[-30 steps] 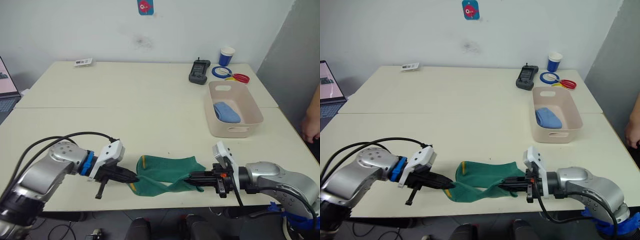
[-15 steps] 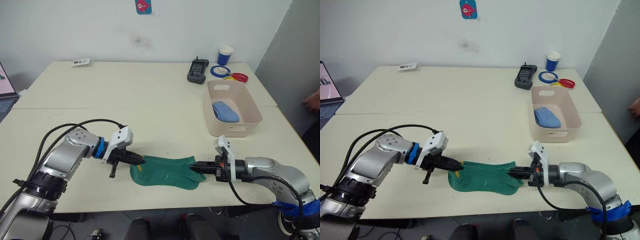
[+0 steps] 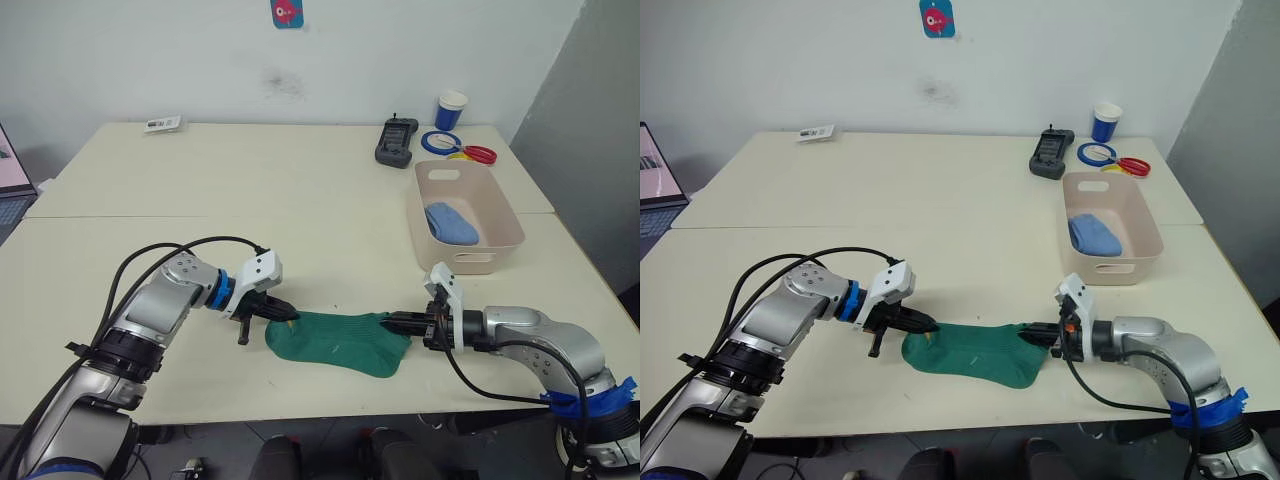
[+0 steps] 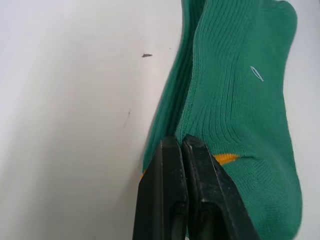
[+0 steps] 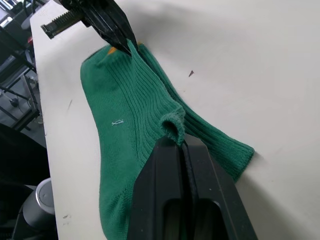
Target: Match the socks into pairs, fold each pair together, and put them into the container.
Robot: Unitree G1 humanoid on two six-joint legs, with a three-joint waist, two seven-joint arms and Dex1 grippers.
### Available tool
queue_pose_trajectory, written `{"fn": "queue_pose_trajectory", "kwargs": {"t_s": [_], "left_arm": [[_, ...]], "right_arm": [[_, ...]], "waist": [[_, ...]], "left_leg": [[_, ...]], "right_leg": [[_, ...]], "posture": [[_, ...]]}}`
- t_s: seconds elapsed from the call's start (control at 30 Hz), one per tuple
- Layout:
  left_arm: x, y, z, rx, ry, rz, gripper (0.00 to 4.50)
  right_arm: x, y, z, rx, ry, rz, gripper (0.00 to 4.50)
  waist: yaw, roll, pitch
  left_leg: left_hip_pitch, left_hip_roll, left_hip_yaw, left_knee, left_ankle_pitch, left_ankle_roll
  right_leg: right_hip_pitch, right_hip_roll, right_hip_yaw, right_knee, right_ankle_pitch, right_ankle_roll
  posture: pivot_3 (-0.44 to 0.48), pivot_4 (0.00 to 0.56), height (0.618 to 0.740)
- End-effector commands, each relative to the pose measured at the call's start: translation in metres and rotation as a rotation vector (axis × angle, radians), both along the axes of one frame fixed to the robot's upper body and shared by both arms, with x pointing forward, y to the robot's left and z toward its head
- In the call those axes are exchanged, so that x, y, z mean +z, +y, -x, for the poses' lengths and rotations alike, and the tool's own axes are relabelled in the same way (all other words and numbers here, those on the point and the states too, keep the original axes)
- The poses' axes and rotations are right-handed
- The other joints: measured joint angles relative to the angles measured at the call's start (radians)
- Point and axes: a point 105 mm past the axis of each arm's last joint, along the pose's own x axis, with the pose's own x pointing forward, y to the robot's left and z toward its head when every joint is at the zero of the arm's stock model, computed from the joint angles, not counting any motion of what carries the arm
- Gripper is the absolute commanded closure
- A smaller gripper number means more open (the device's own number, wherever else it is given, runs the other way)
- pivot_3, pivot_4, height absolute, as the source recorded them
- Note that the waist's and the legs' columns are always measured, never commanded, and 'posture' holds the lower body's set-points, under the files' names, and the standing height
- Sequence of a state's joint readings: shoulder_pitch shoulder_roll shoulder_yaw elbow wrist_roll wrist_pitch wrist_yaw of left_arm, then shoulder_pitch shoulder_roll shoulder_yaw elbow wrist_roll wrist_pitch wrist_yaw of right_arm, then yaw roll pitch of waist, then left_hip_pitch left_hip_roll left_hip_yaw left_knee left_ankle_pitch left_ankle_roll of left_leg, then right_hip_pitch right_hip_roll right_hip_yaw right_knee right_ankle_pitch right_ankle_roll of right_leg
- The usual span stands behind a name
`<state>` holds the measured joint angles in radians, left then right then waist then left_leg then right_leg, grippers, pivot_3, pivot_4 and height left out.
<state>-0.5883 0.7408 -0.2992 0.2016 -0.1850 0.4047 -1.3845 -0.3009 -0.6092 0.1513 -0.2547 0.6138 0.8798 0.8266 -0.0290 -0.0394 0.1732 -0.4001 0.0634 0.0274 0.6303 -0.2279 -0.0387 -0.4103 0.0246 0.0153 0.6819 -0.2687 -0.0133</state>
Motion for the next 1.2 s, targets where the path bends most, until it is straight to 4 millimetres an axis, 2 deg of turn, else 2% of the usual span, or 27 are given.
{"fn": "queue_pose_trajectory", "kwargs": {"t_s": [0.03,0.2,0.23,0.33,0.43,0.53,0.6,0.8,0.87,0.93,1.1,1.2], "left_arm": [[0.007,-0.002,-0.004,-0.007,-0.039,-0.003,4.47],[0.008,0.002,-0.003,-0.015,-0.036,-0.017,4.47],[0.008,0.003,-0.003,-0.014,-0.037,-0.018,4.08],[0.009,0.003,-0.003,-0.013,-0.041,-0.013,3.28],[0.012,0.004,-0.003,-0.002,-0.041,0.006,2.31],[0.025,0.01,-0.01,0.062,-0.061,0.064,1.32],[0.039,0.01,-0.012,0.106,-0.051,0.153,0.71],[0.062,0.005,-0.014,0.151,-0.129,0.285,0.71],[0.069,-0.008,-0.005,0.103,-0.146,0.344,0.71],[0.066,-0.025,0.012,0.016,-0.168,0.355,0.71],[0.043,-0.045,0.044,-0.101,-0.162,0.31,2.31],[0.019,-0.043,0.047,-0.099,-0.177,0.223,3.32]], "right_arm": [[0.006,0.004,-0.002,0.011,-0.032,-0.016,4.5],[0.007,0.003,-0.009,-0.01,-0.047,-0.017,4.5],[0.008,0.003,-0.009,-0.01,-0.047,-0.017,4.5],[0.008,0.002,-0.009,-0.01,-0.05,-0.016,3.77],[0.014,0.0,-0.01,-0.014,-0.072,-0.02,2.72],[0.028,-0.001,-0.01,-0.004,-0.11,-0.048,1.68],[0.035,-0.002,-0.008,0.019,-0.149,-0.044,1.66],[0.043,0.005,-0.004,0.1,-0.299,0.021,1.66],[0.042,0.014,-0.004,0.133,-0.352,0.041,1.66],[0.038,0.025,-0.004,0.169,-0.392,0.057,1.66],[0.023,0.046,0.0,0.242,-0.429,0.07,3.36],[0.005,0.055,0.003,0.292,-0.417,0.102,4.43]], "waist": [[0.0,0.0,0.0],[0.0,0.0,0.0],[0.0,0.0,0.0],[0.0,0.0,0.0],[0.0,0.0,0.0],[0.0,0.0,0.0],[0.0,0.0,0.0],[0.0,0.0,0.0],[-0.001,0.0,0.0],[-0.003,0.0,0.0],[-0.002,0.0,0.0],[-0.001,0.0,0.0]], "left_leg": [[0.0,0.0,0.0,0.0,0.0,0.0],[0.0,0.0,0.0,0.0,0.0,0.0],[0.0,0.0,0.0,0.0,0.0,0.0],[0.0,0.0,0.0,0.0,0.0,0.0],[0.0,0.0,0.0,0.0,0.0,0.0],[0.0,0.0,0.0,0.0,0.0,0.0],[0.0,0.0,0.0,0.0,0.0,0.0],[0.0,0.0,0.0,0.0,0.0,0.0],[0.0,0.0,0.0,0.0,0.0,0.0],[0.0,0.0,0.0,0.0,0.0,0.0],[0.001,0.001,0.0,0.0,0.0,0.0],[0.001,0.0,0.0,0.0,0.0,0.0]], "right_leg": [[0.0,0.0,0.0,0.0,0.0,0.0],[0.0,0.0,0.0,0.0,0.0,0.0],[0.0,0.0,0.0,0.0,0.0,0.0],[0.0,0.0,0.0,0.0,0.0,0.0],[0.0,0.0,0.0,0.0,0.0,0.0],[0.0,0.0,0.0,0.0,0.0,0.0],[0.0,0.0,0.0,0.0,0.0,0.0],[0.0,0.0,0.0,0.0,0.0,0.0],[0.0,0.0,0.0,0.0,0.0,0.0],[0.0,0.0,0.0,0.0,0.0,0.0],[0.0,0.0,0.001,0.0,0.0,0.0],[0.001,0.0,0.001,0.001,0.0,0.0]], "posture": [[0.0,0.15,0.74],[0.0,0.15,0.74],[0.0,0.15,0.74],[0.0,0.15,0.74],[0.0,0.15,0.74],[0.0,0.15,0.74],[0.0,0.15,0.74],[0.0,0.15,0.74],[0.0,0.15,0.74],[0.0,0.15,0.74],[0.0,0.15,0.74],[0.0,0.15,0.74]]}}
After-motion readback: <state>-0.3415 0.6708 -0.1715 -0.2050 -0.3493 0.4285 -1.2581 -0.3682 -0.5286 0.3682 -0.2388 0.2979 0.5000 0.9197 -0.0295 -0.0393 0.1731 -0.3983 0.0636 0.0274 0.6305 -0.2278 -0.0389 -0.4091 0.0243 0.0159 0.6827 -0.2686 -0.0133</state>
